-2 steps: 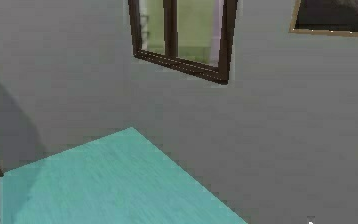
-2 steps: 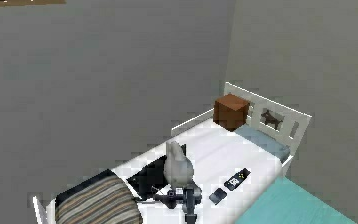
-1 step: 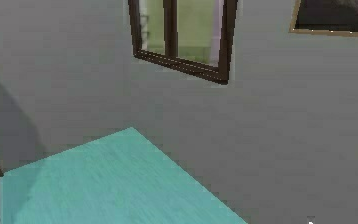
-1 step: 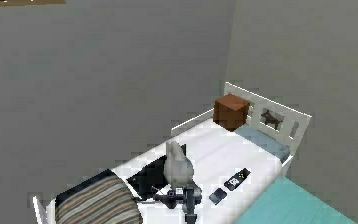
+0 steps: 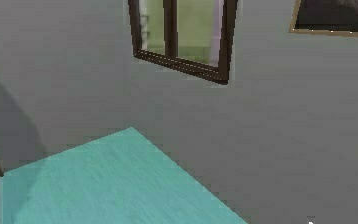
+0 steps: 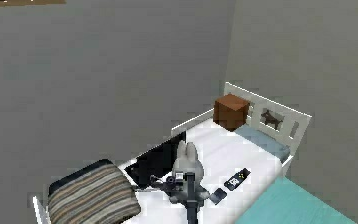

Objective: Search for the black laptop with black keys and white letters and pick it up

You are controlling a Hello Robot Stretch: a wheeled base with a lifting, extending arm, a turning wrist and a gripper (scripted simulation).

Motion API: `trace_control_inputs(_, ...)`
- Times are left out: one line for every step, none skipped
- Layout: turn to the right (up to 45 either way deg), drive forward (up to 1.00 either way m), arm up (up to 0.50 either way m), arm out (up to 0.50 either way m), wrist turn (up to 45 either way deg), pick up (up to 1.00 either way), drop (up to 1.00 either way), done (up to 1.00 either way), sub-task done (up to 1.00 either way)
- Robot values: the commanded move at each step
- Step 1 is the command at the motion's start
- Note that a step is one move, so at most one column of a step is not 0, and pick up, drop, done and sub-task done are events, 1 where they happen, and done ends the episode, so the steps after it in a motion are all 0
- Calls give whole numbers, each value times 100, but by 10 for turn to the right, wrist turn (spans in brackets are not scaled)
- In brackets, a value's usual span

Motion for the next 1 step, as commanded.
trace_control_inputs(0,0,0,0,0,0,0,100,0)
